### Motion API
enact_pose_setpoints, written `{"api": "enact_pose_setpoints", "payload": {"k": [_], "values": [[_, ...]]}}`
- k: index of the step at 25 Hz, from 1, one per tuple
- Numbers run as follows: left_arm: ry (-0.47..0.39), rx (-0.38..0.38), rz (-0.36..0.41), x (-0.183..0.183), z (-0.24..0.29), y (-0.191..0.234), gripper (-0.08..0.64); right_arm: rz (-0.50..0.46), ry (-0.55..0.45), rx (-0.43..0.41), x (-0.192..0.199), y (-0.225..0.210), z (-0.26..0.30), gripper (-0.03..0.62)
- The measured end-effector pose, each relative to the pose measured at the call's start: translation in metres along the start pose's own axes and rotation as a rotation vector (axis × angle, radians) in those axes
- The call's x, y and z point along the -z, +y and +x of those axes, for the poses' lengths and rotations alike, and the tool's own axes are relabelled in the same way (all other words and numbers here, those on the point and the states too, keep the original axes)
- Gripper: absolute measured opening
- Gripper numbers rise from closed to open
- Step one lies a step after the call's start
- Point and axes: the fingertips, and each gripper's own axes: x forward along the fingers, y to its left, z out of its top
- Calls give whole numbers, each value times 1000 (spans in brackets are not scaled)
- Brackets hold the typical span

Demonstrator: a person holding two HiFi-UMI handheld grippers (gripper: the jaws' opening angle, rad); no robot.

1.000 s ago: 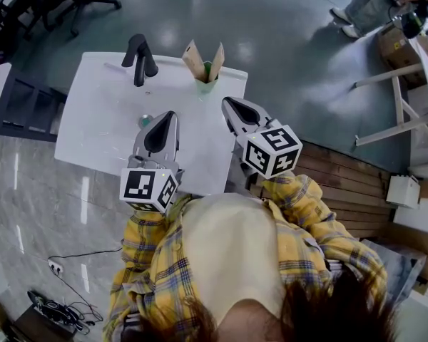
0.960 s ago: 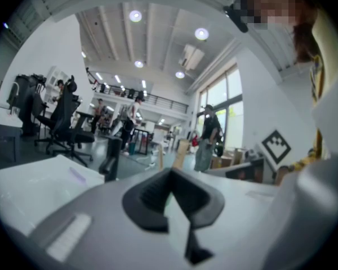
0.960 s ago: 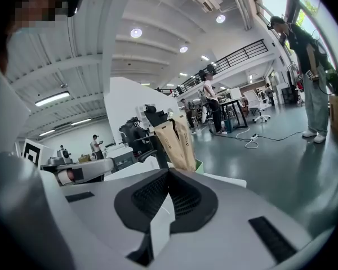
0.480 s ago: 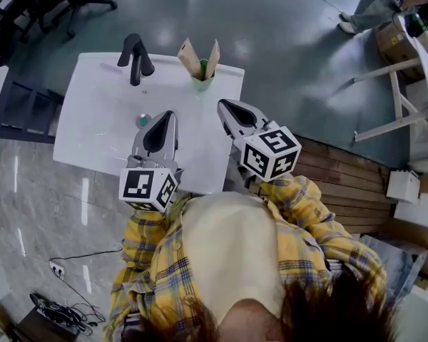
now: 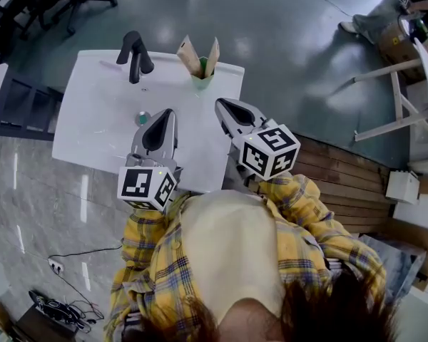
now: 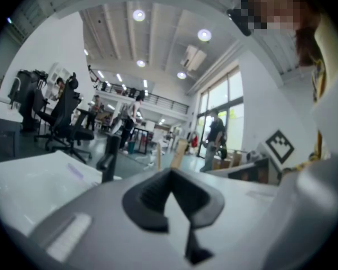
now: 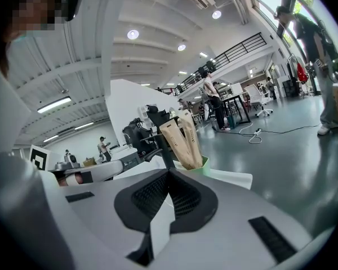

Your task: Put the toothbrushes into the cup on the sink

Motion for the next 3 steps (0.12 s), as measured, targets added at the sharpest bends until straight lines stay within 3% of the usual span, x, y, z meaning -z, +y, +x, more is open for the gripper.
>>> {"api": "enact_pose_setpoints", "payload": {"k": [3], "values": [[-1,0,-3,0,2,0,5,-3,0,-2,-1,-1,2,14]]}}
